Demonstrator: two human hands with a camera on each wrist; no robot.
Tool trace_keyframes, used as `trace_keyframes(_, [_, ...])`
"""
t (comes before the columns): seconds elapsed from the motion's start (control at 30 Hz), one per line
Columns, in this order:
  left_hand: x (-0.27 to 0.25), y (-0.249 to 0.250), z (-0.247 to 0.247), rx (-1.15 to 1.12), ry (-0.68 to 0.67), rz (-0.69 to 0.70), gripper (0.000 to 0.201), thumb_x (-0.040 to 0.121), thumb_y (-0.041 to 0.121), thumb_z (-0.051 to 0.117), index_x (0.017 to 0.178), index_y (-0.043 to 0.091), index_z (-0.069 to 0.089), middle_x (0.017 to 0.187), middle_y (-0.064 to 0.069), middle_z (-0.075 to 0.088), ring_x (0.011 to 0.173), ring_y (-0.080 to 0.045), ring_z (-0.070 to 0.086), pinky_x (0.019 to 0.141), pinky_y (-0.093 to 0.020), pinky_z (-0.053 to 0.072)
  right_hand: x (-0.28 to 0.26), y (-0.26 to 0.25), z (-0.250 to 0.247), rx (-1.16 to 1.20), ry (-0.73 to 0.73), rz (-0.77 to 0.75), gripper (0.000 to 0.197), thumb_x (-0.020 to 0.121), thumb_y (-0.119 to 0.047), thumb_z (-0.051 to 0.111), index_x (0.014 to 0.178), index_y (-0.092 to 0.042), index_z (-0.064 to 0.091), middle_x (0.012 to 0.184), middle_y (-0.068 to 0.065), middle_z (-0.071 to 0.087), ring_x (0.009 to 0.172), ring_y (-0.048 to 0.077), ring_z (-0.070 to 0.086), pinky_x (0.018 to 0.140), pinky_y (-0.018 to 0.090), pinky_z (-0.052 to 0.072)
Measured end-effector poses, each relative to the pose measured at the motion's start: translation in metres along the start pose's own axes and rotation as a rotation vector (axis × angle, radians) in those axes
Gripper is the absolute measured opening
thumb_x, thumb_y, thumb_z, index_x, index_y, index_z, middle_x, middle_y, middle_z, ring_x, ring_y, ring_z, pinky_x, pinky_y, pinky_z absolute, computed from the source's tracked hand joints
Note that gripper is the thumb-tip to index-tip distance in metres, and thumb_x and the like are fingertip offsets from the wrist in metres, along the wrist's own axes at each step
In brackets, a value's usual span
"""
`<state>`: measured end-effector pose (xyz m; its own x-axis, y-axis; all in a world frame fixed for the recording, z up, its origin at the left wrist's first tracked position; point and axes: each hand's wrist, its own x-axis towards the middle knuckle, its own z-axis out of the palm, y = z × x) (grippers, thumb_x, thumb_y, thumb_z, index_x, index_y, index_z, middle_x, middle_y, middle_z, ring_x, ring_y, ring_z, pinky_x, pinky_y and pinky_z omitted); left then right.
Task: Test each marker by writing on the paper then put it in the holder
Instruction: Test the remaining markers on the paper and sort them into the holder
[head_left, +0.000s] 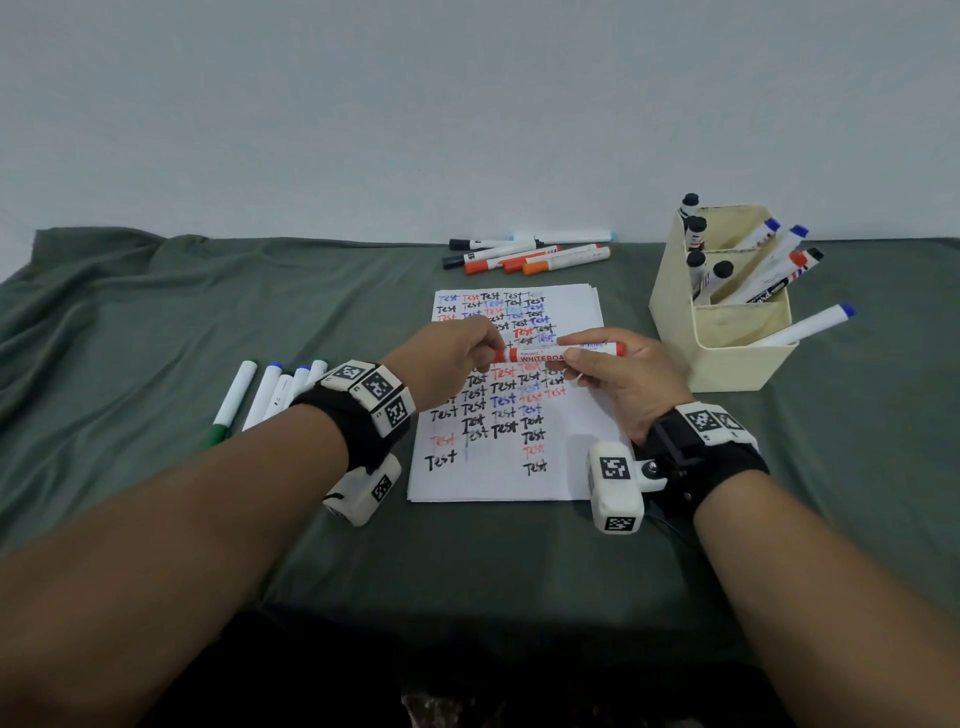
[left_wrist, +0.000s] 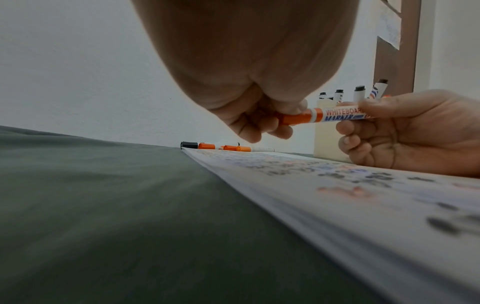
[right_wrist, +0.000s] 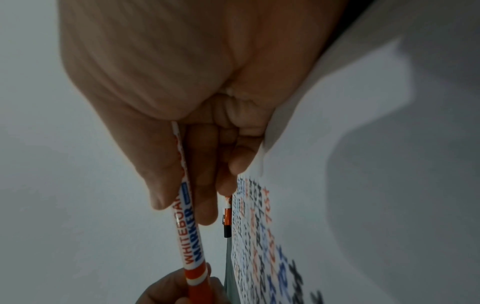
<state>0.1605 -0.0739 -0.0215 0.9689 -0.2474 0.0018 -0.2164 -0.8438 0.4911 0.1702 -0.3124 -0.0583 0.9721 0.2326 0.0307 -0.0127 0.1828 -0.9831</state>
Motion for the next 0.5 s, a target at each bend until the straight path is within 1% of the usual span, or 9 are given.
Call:
trace_keyframes(0.1, [0.001, 0.0, 0.001, -0.004, 0.002, -0.012, 0.015, 0.104, 0.014, 0.048, 0.112, 0.015, 0.06, 0.096, 0.001, 0.067, 0.079, -0.007, 0.055, 0.06, -0.009, 0.037, -0.002, -0.001, 0.002, -0.038, -0.013, -0.011, 0.012, 0.079, -0.015, 0.082, 0.084, -0.026, 0.084, 0.09, 0.011, 0.08, 0.084, 0.016, 0.076, 0.071, 0.018, 0.054])
trace_keyframes(0.2, [0.0, -0.001, 0.003, 0.011, -0.001, -0.009, 0.014, 0.103, 0.013, 0.047, 0.109, 0.018, 0.058, 0.097, 0.001, 0.067, 0.077, -0.01, 0.057, 0.061, -0.018, 0.04, -0.001, -0.001, 0.002, -0.052, -0.034, -0.019, 0.014, 0.071, -0.025, 0.084, 0.084, -0.03, 0.083, 0.089, 0.006, 0.08, 0.085, 0.013, 0.076, 0.072, 0.016, 0.053])
trace_keyframes(0.27, [0.0, -0.002, 0.004, -0.014, 0.015, -0.011, 0.012, 0.103, 0.016, 0.049, 0.108, 0.02, 0.059, 0.097, 0.002, 0.068, 0.084, -0.017, 0.061, 0.066, -0.025, 0.048, 0.001, 0.002, 0.0, -0.07, -0.041, -0.023, 0.012, 0.073, -0.027, 0.083, 0.085, -0.031, 0.083, 0.088, 0.006, 0.08, 0.085, 0.012, 0.075, 0.071, 0.015, 0.053])
trace_keyframes(0.33, [0.0, -0.001, 0.006, -0.007, 0.023, 0.006, 0.014, 0.102, 0.031, 0.053, 0.112, 0.024, 0.059, 0.105, 0.004, 0.066, 0.095, -0.017, 0.061, 0.075, -0.026, 0.049, 0.004, 0.005, -0.002, -0.091, -0.029, -0.024, 0.011, 0.081, -0.021, 0.083, 0.085, -0.032, 0.082, 0.087, 0.006, 0.08, 0.079, 0.007, 0.072, 0.07, 0.015, 0.052])
trace_keyframes(0.37, [0.0, -0.002, 0.008, 0.051, 0.015, 0.022, 0.03, 0.1, 0.047, 0.051, 0.12, 0.025, 0.057, 0.115, 0.004, 0.063, 0.105, -0.016, 0.058, 0.083, -0.028, 0.048, 0.006, 0.007, -0.003, -0.097, -0.012, -0.022, 0.013, 0.085, -0.018, 0.081, 0.085, -0.031, 0.081, 0.086, 0.006, 0.08, 0.078, 0.006, 0.07, 0.071, 0.016, 0.053])
trace_keyframes(0.4, [0.0, -0.005, 0.01, 0.148, -0.009, 0.022, 0.055, 0.094, 0.065, 0.043, 0.132, 0.026, 0.051, 0.13, 0.002, 0.058, 0.119, -0.019, 0.053, 0.096, -0.035, 0.046, 0.008, 0.008, -0.003, -0.097, 0.01, -0.02, 0.015, 0.088, -0.015, 0.079, 0.085, -0.03, 0.081, 0.086, 0.006, 0.079, 0.077, 0.006, 0.069, 0.071, 0.018, 0.052])
trace_keyframes(0.43, [-0.002, -0.007, 0.012, 0.242, -0.039, -0.02, 0.082, 0.085, 0.08, 0.03, 0.145, 0.025, 0.041, 0.146, -0.002, 0.046, 0.134, -0.023, 0.042, 0.108, -0.045, 0.039, 0.009, 0.008, -0.004, -0.091, 0.036, -0.019, 0.017, 0.089, -0.014, 0.078, 0.084, -0.03, 0.08, 0.086, 0.005, 0.079, 0.076, 0.006, 0.069, 0.07, 0.018, 0.052])
trace_keyframes(0.47, [-0.003, -0.01, 0.014, 0.314, -0.077, -0.104, 0.101, 0.075, 0.089, 0.019, 0.154, 0.026, 0.026, 0.159, -0.006, 0.029, 0.145, -0.028, 0.027, 0.115, -0.053, 0.029, 0.01, 0.008, -0.004, -0.079, 0.062, -0.017, 0.018, 0.089, -0.013, 0.077, 0.083, -0.029, 0.08, 0.084, 0.003, 0.079, 0.075, 0.005, 0.068, 0.069, 0.018, 0.052])
trace_keyframes(0.5, [-0.004, -0.014, 0.016, 0.356, -0.122, -0.2, 0.11, 0.069, 0.093, 0.015, 0.158, 0.027, 0.012, 0.166, -0.007, 0.011, 0.151, -0.03, 0.012, 0.119, -0.057, 0.02, 0.01, 0.009, -0.005, -0.066, 0.089, -0.016, 0.019, 0.089, -0.013, 0.078, 0.081, -0.03, 0.081, 0.081, -0.001, 0.077, 0.071, 0.004, 0.066, 0.067, 0.018, 0.053])
